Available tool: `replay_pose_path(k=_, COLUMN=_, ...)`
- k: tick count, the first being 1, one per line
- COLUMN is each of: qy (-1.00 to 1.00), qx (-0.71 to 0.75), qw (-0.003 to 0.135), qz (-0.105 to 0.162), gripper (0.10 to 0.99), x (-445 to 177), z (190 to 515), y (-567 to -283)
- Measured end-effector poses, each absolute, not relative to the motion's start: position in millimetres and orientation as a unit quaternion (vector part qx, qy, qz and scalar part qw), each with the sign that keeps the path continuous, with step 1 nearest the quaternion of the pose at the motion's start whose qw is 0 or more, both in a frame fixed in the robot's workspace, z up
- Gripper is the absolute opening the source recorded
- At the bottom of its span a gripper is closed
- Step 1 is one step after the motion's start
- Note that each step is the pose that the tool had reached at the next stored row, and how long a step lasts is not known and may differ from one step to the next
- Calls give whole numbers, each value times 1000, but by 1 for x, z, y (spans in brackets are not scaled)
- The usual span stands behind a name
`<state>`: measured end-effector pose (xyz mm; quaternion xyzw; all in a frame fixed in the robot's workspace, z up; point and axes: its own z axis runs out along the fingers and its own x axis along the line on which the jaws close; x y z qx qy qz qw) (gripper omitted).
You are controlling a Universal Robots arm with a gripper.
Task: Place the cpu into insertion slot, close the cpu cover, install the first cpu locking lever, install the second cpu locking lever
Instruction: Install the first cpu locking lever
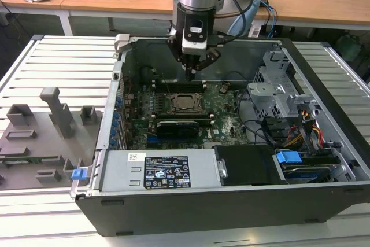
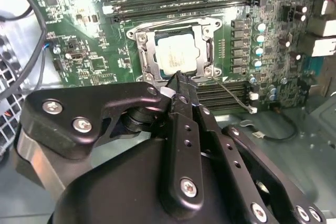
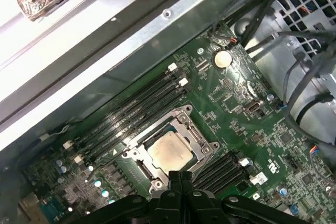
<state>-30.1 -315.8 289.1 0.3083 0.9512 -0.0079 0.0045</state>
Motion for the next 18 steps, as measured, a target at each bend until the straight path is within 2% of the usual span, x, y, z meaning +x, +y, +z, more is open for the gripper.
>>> replay_pose_path(k=12, qy=971, qx=239, qw=5, qz=-8, gripper=106, x=-30, z=289, y=-316)
replay_pose_path(k=15, qy=987, qx=159, qw=6, qz=-7, gripper=106, x=-30, z=289, y=-316)
replay_pose_path(k=18, qy=990, qx=141, qw=6, qz=-7, gripper=106, x=-30, z=289, y=-316)
